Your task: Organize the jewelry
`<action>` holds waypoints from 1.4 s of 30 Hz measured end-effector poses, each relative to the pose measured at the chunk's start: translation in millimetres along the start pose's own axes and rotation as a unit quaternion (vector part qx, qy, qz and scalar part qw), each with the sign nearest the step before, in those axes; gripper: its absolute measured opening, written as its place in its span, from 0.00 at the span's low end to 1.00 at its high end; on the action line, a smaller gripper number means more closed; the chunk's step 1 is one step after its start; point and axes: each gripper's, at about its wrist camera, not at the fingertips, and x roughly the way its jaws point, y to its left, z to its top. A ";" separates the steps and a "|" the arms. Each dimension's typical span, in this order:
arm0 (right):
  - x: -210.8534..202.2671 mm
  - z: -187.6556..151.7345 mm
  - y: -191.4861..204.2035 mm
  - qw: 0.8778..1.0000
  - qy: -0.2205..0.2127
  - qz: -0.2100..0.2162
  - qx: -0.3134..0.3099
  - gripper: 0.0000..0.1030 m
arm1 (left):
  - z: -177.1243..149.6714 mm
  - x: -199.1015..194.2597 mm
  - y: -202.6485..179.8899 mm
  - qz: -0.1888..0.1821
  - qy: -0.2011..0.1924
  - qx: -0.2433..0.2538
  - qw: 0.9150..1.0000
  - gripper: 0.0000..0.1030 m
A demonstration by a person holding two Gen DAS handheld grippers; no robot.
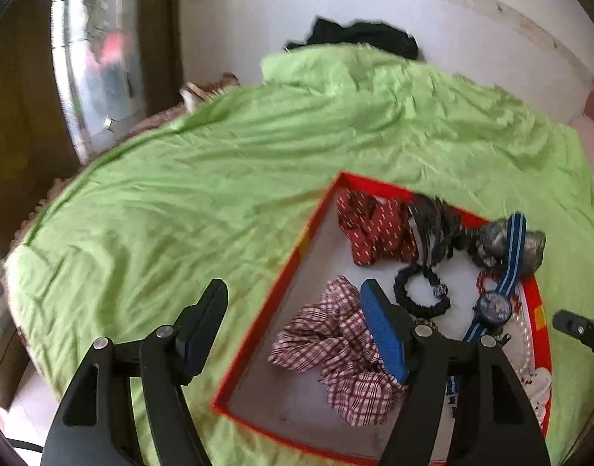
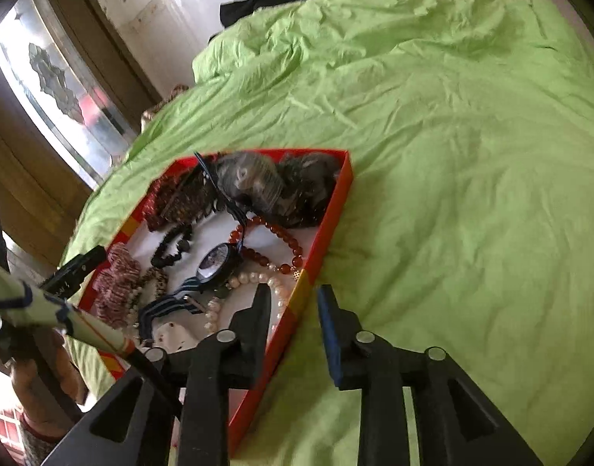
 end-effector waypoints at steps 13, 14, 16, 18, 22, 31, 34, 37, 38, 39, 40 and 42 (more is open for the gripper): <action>-23.7 -39.4 14.6 1.000 -0.008 -0.019 -0.009 0.43 | -10.8 -56.3 11.7 0.095 -0.103 0.005 0.990 0.92; -26.7 -44.1 18.1 1.000 -0.010 -0.023 -0.014 0.44 | -13.2 -65.1 9.5 0.108 -0.119 0.004 0.987 0.95; -31.9 -53.0 24.4 0.999 -0.012 -0.030 -0.024 0.44 | -18.6 -81.8 4.2 0.138 -0.143 0.005 0.980 1.00; -37.8 -61.0 30.9 0.999 -0.016 -0.037 -0.035 0.44 | -24.7 -98.7 -1.4 0.136 -0.159 0.003 0.978 1.00; -50.2 -74.3 45.3 0.997 -0.032 -0.056 -0.048 0.45 | -33.3 -125.2 -10.5 0.112 -0.159 -0.009 0.981 1.00; -63.1 -97.9 94.6 0.992 -0.059 -0.080 -0.083 0.54 | -48.6 -155.7 -18.4 0.068 -0.134 0.008 0.989 1.00; -65.0 -104.0 104.2 0.989 -0.060 -0.096 -0.090 0.54 | -55.9 -159.9 -17.4 0.065 -0.121 0.013 0.990 1.00; -65.4 -108.5 108.1 0.989 -0.055 -0.106 -0.088 0.55 | -62.1 -163.0 -14.0 0.061 -0.102 0.006 0.993 1.00; -65.7 -109.9 109.4 0.989 -0.052 -0.109 -0.088 0.55 | -63.9 -163.3 -12.3 0.060 -0.093 0.003 0.994 1.00; -66.4 -111.4 111.7 0.988 -0.051 -0.112 -0.088 0.55 | -65.7 -163.7 -11.1 0.059 -0.087 0.002 0.994 1.00; -67.4 -112.8 114.4 0.988 -0.052 -0.116 -0.091 0.55 | -67.4 -164.5 -10.3 0.057 -0.081 0.001 0.995 1.00; -69.9 -115.4 119.7 0.985 -0.059 -0.128 -0.100 0.56 | -71.1 -166.8 -9.1 0.052 -0.074 -0.002 0.996 1.00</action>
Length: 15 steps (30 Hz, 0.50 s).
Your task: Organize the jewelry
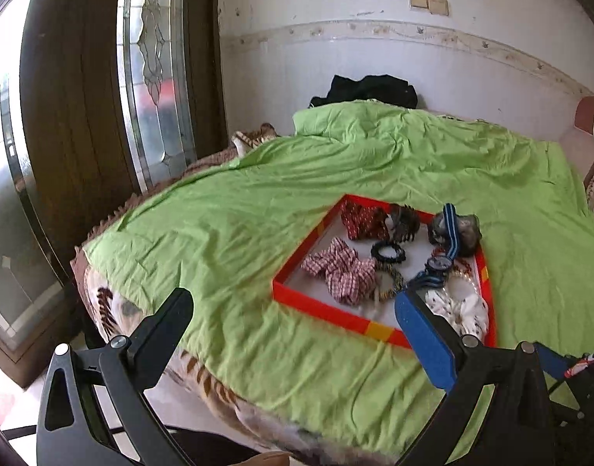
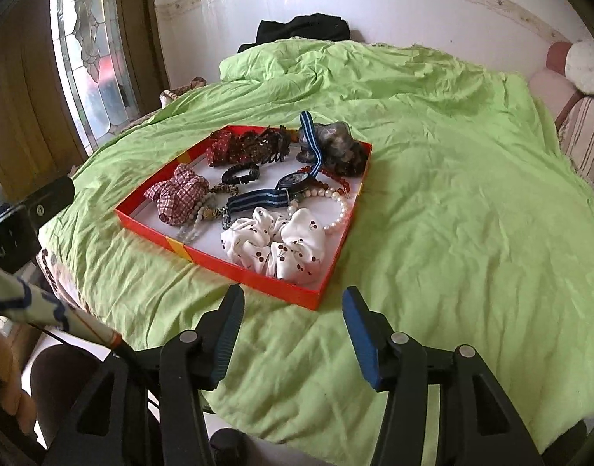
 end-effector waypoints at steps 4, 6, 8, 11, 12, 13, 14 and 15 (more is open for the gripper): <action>-5.5 -0.1 3.9 1.000 -0.010 -0.018 -0.009 0.63 | -3.1 -5.2 3.0 -0.015 0.014 -0.006 1.000 1.00; -7.1 -0.1 4.2 1.000 -0.011 -0.022 -0.007 0.63 | -3.3 -6.3 3.8 -0.022 0.019 -0.006 1.000 1.00; -7.6 0.2 2.9 1.000 -0.012 -0.025 -0.005 0.63 | -4.5 -7.7 2.9 -0.022 0.021 -0.003 1.000 1.00; -7.3 0.4 1.3 1.000 -0.012 -0.029 -0.002 0.63 | -6.1 -8.2 1.7 -0.021 0.024 0.002 1.000 1.00; -7.2 0.7 0.6 0.999 -0.011 -0.030 -0.001 0.63 | -6.4 -7.6 1.2 -0.020 0.024 0.003 0.999 1.00; -6.5 0.9 -0.2 0.999 -0.011 -0.031 0.000 0.63 | -7.3 -6.9 -0.2 -0.019 0.026 0.006 0.999 1.00; -5.6 1.2 -0.7 0.999 -0.010 -0.032 0.001 0.63 | -8.0 -6.1 -1.6 -0.017 0.027 0.009 0.999 1.00; -4.8 1.4 -1.7 0.999 -0.010 -0.032 0.001 0.63 | -8.1 -5.4 -2.8 -0.016 0.028 0.012 0.999 1.00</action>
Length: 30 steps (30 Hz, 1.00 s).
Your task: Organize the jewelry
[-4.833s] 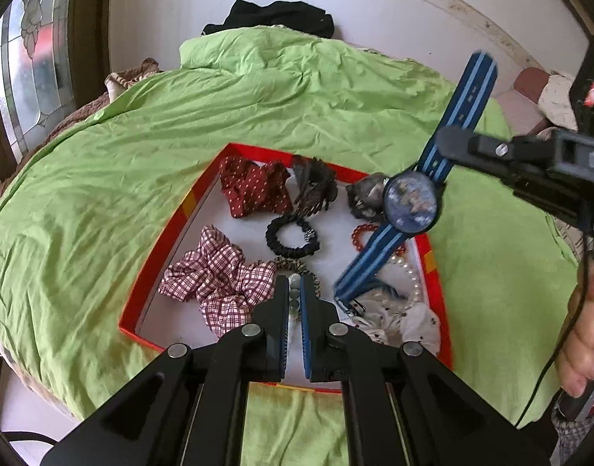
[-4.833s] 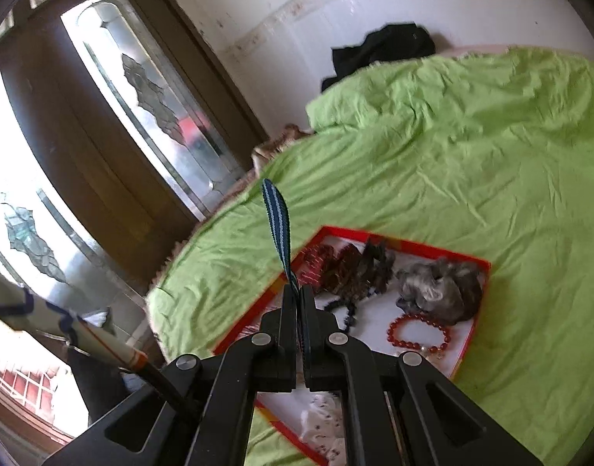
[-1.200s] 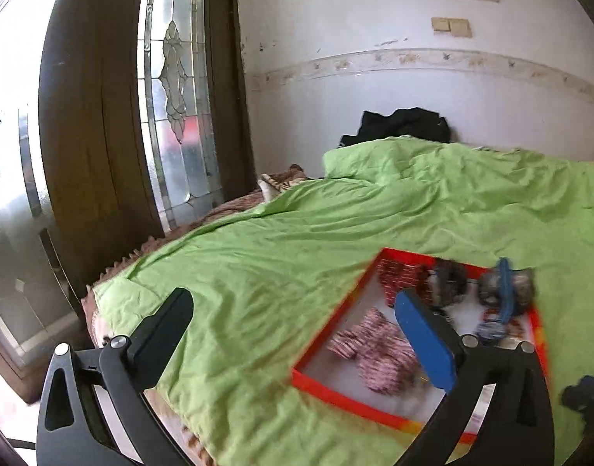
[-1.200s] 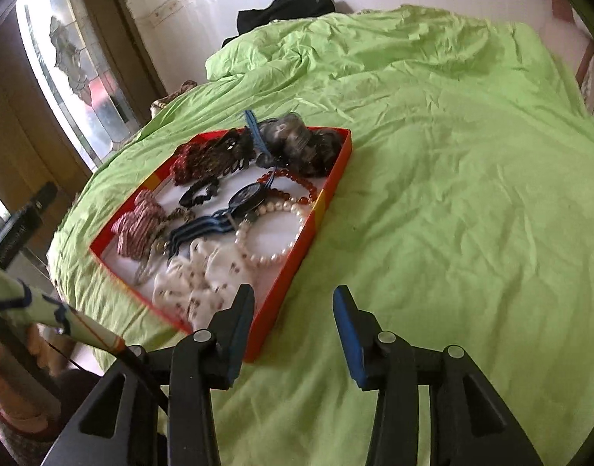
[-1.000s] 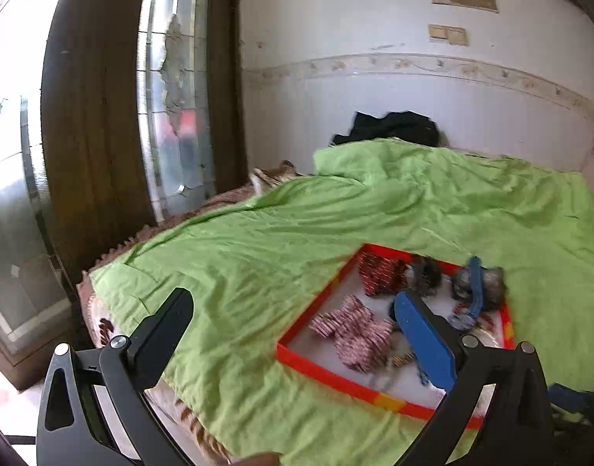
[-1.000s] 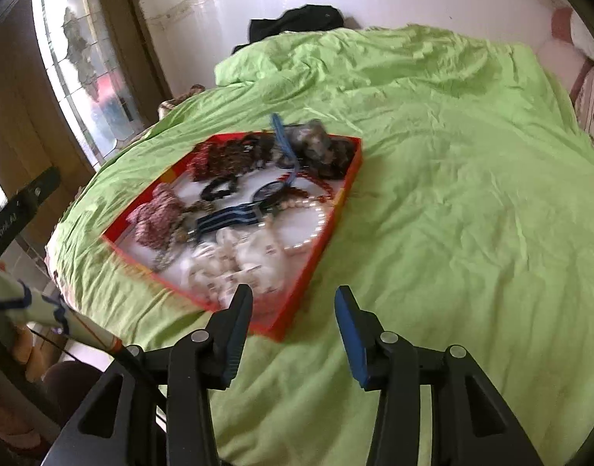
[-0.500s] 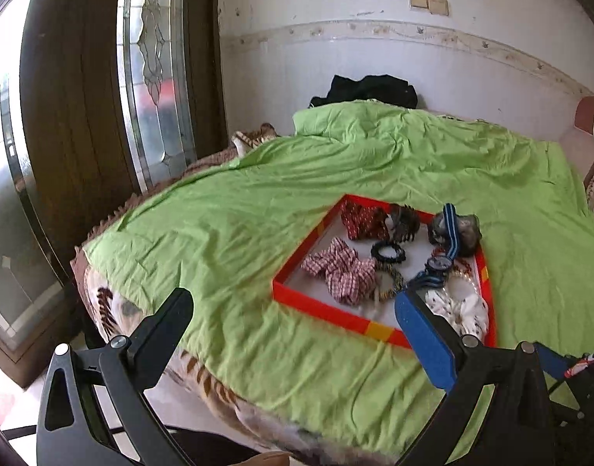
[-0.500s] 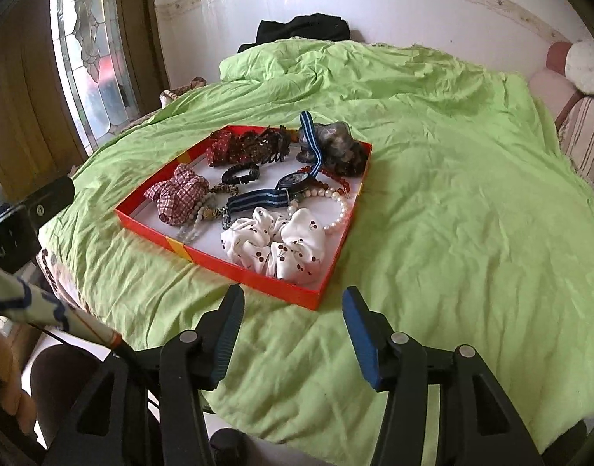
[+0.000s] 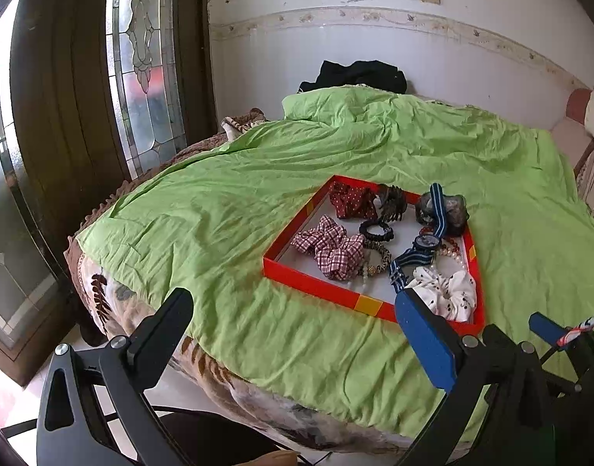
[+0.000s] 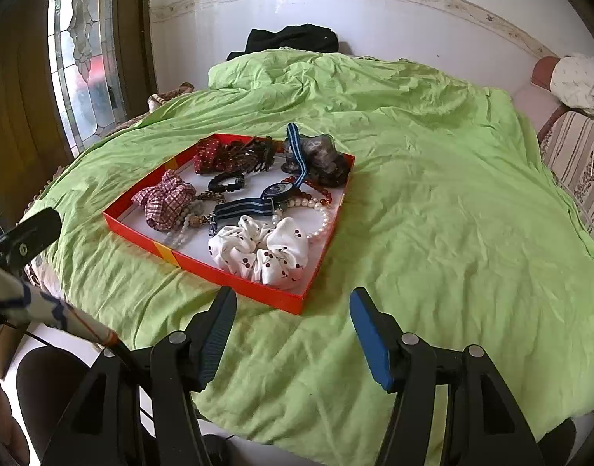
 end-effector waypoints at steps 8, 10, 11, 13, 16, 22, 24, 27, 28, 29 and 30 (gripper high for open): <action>7.1 1.7 -6.6 1.000 0.007 -0.005 0.012 0.63 | -4.6 11.1 -9.0 -0.006 0.019 0.014 1.000 1.00; 9.9 2.3 -7.2 1.000 0.009 -0.007 0.012 0.64 | -5.4 11.8 -9.9 -0.005 0.020 0.016 1.000 1.00; 10.5 2.2 -7.2 1.000 0.009 -0.008 0.012 0.64 | -5.3 11.2 -9.9 -0.007 0.020 0.014 1.000 1.00; 11.9 2.1 -7.0 1.000 0.011 -0.009 0.013 0.64 | -6.1 12.6 -10.1 -0.008 0.021 0.015 1.000 1.00; 14.2 2.7 -7.8 1.000 0.012 -0.011 0.013 0.64 | -7.4 15.9 -11.0 -0.009 0.024 0.018 1.000 1.00; 17.1 3.5 -9.4 1.000 0.013 -0.013 0.014 0.65 | -8.6 22.4 -12.3 -0.019 0.035 0.025 0.999 1.00; 18.2 3.9 -10.6 1.000 0.012 -0.017 0.016 0.65 | -8.5 23.7 -13.5 -0.021 0.036 0.028 0.999 1.00; 19.3 4.0 -12.1 1.000 0.011 -0.020 0.019 0.65 | -8.3 25.1 -13.8 -0.023 0.036 0.033 0.999 1.00; 19.9 4.0 -12.4 1.000 0.012 -0.021 0.019 0.65 | -8.2 25.9 -13.6 -0.024 0.037 0.035 0.998 1.00; 20.2 4.1 -12.6 1.000 0.012 -0.022 0.019 0.65 | -8.2 26.8 -12.4 -0.027 0.038 0.034 0.998 1.00; 20.7 4.3 -12.6 0.999 0.012 -0.023 0.019 0.65 | -8.3 27.5 -12.4 -0.028 0.039 0.034 0.998 1.00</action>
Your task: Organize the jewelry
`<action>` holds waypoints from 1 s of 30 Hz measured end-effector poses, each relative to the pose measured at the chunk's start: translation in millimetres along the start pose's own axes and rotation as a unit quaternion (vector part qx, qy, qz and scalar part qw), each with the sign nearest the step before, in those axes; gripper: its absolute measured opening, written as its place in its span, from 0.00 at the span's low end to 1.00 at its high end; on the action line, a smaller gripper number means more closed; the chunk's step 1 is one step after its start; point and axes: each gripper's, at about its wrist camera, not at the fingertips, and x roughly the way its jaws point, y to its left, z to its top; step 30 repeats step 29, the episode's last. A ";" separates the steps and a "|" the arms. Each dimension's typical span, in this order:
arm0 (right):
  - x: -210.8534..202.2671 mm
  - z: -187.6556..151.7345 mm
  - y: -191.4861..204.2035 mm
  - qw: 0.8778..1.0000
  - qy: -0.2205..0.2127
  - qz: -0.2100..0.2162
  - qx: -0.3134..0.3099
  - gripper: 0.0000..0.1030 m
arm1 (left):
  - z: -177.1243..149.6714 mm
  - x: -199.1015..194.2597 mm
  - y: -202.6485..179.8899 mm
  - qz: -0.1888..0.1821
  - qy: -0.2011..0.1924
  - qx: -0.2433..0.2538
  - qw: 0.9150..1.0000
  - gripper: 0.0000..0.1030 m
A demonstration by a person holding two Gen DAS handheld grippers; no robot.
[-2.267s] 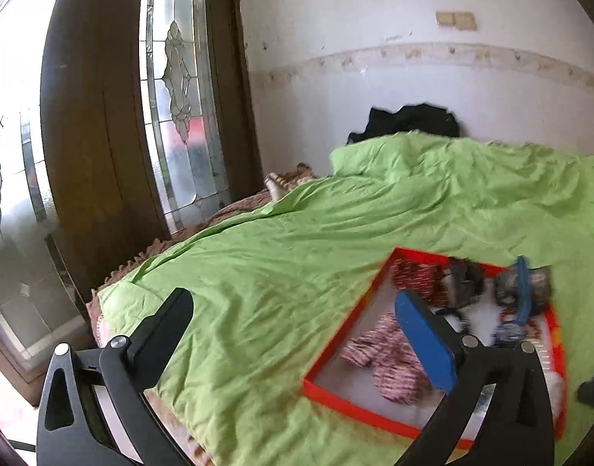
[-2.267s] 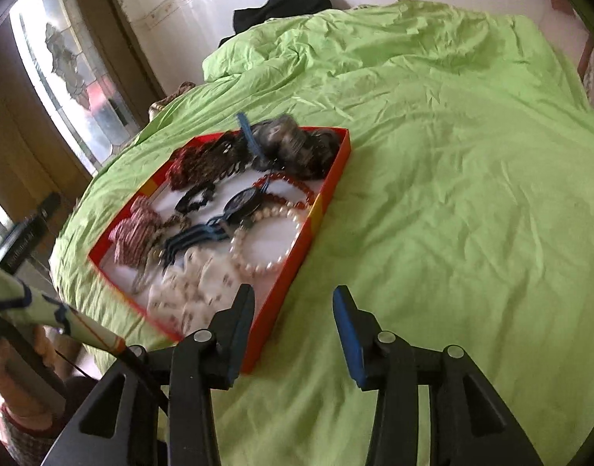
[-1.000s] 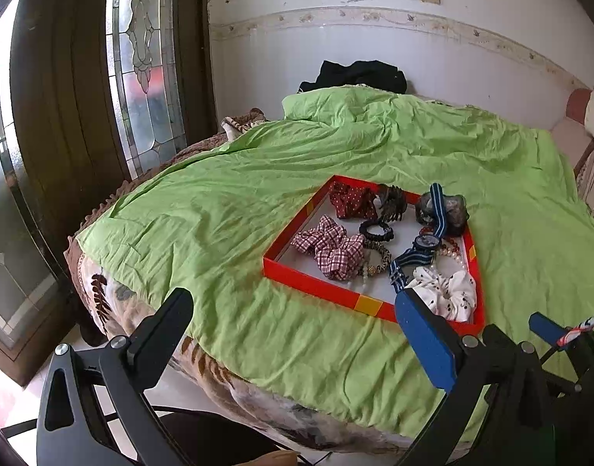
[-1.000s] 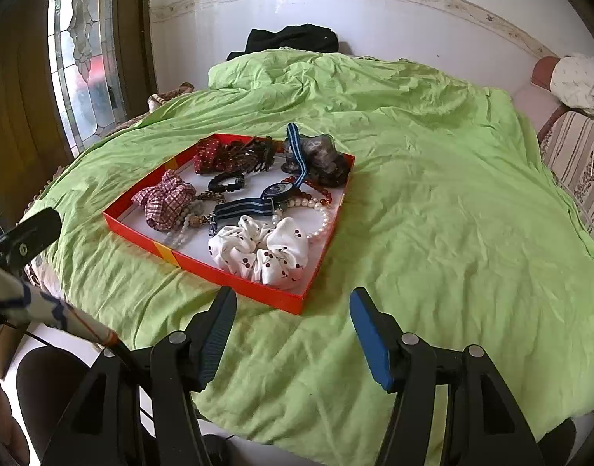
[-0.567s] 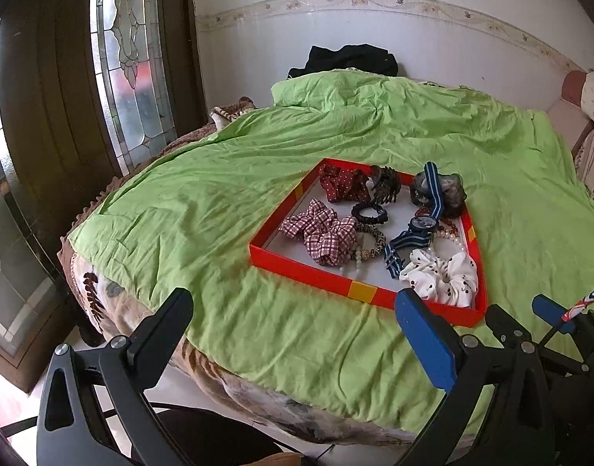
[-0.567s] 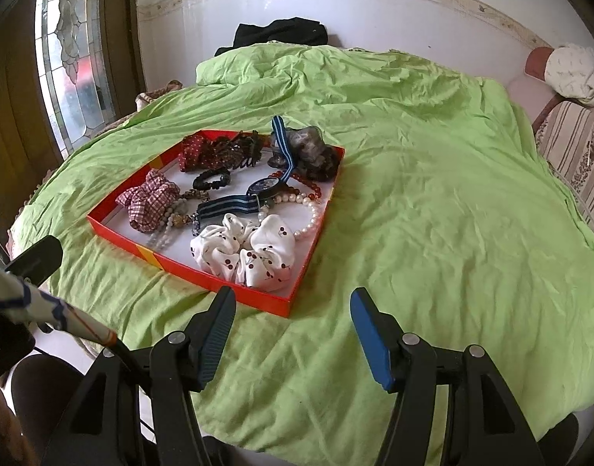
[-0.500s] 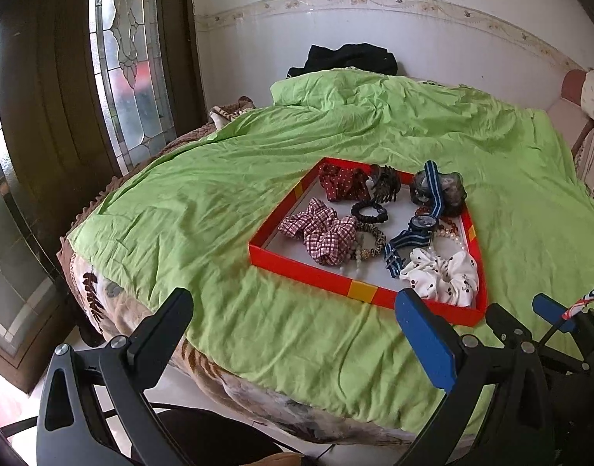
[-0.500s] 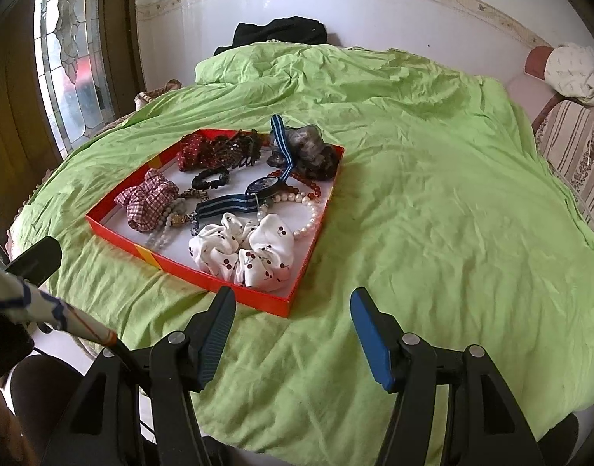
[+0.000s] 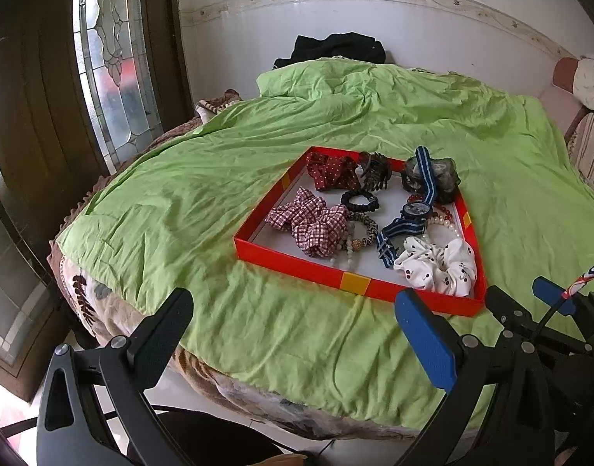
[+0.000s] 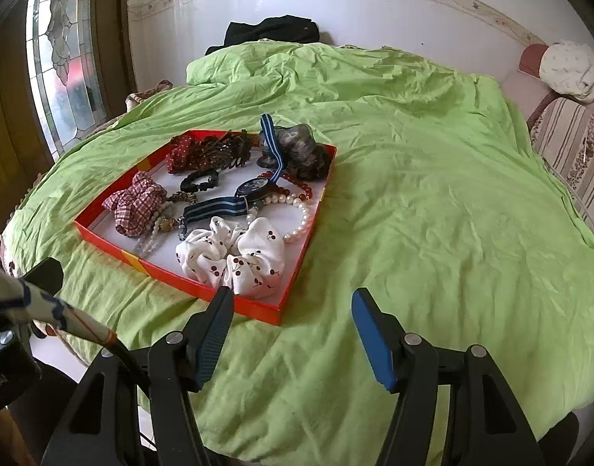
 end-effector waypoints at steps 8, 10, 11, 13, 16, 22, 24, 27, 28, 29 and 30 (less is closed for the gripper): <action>2.2 1.0 2.2 1.000 0.001 -0.002 -0.004 0.66 | 0.4 7.5 5.1 -0.018 0.015 -0.015 1.000 1.00; 3.7 2.9 2.5 1.000 0.000 -0.002 -0.004 0.66 | -0.2 8.2 3.6 -0.018 0.016 -0.013 1.000 1.00; 4.4 4.1 2.9 1.000 0.000 -0.004 -0.006 0.67 | -0.5 8.7 3.0 -0.018 0.016 -0.010 1.000 1.00; 6.3 7.0 3.9 1.000 0.001 -0.003 -0.008 0.67 | -0.5 9.4 1.5 -0.018 0.016 -0.006 1.000 1.00; 7.9 10.6 6.9 1.000 0.000 -0.001 -0.012 0.67 | 0.0 10.5 0.7 -0.020 0.018 -0.006 1.000 1.00; 11.3 11.5 10.5 1.000 0.003 0.003 -0.015 0.69 | 0.5 12.2 3.7 -0.023 0.018 -0.009 1.000 1.00; 13.8 10.5 10.5 1.000 0.006 0.002 -0.015 0.69 | 0.8 12.2 4.3 -0.023 0.018 -0.009 1.000 1.00; 17.7 9.1 10.5 1.000 0.012 0.003 -0.013 0.69 | -0.3 13.5 4.0 -0.018 0.019 -0.008 1.000 1.00; 18.5 8.7 10.3 1.000 0.013 0.004 -0.013 0.69 | -0.5 14.1 4.4 -0.017 0.019 -0.011 1.000 1.00; 19.1 8.4 10.1 1.000 0.014 0.004 -0.012 0.69 | -0.1 14.6 5.3 -0.017 0.020 -0.014 1.000 1.00; 19.1 8.4 10.1 1.000 0.014 0.004 -0.012 0.69 | -0.1 14.6 5.3 -0.017 0.020 -0.014 1.000 1.00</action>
